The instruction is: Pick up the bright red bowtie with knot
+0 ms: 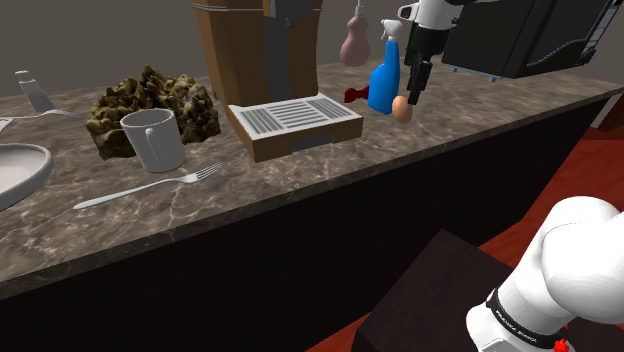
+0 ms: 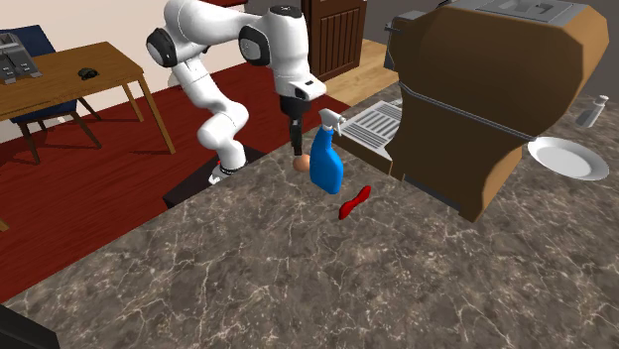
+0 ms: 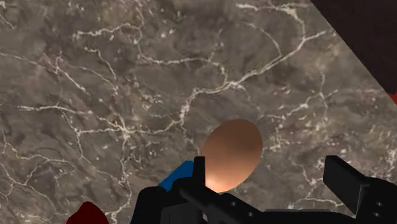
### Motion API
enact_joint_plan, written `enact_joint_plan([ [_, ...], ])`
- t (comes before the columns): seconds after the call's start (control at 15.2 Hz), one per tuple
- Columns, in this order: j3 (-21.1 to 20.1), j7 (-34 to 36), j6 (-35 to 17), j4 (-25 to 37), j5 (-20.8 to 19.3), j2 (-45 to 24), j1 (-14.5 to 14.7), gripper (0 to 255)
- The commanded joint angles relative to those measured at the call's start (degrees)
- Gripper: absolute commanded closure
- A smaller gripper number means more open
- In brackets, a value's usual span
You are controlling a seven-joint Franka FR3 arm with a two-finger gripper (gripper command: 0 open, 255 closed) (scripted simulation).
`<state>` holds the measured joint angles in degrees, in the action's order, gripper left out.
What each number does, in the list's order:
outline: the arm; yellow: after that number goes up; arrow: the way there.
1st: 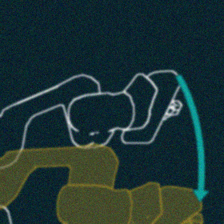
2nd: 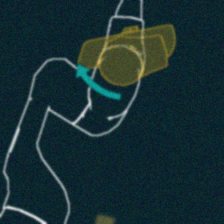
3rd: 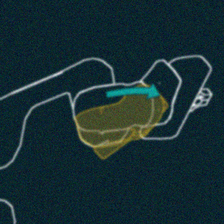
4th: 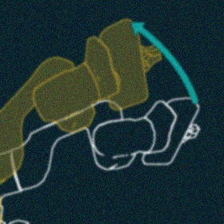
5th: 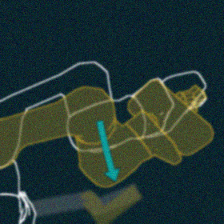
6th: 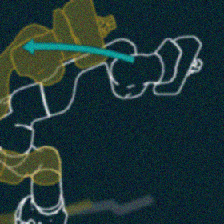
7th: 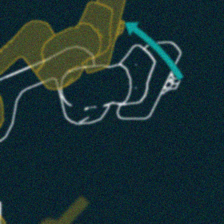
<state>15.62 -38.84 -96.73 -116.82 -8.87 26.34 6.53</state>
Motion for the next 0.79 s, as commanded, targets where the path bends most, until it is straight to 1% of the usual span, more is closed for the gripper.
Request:
enact_joint_plan([
  [0.0, 2.93, -7.34, -0.81, 3.58, 0.8, -4.49, 1.15, 0],
  [0.2, 6.83, -17.96, -0.72, 10.45, 3.25, -11.9, 2.52, 0],
  [0.4, 9.98, -28.67, 0.32, 18.51, 7.01, -20.21, 3.1, 0],
  [0.59, 11.9, -39.08, 2.62, 27.98, 11.75, -29.33, 2.26, 0],
  [0.73, 12.26, -45.51, 4.95, 35.29, 15.08, -35.77, 0.72, 0],
])
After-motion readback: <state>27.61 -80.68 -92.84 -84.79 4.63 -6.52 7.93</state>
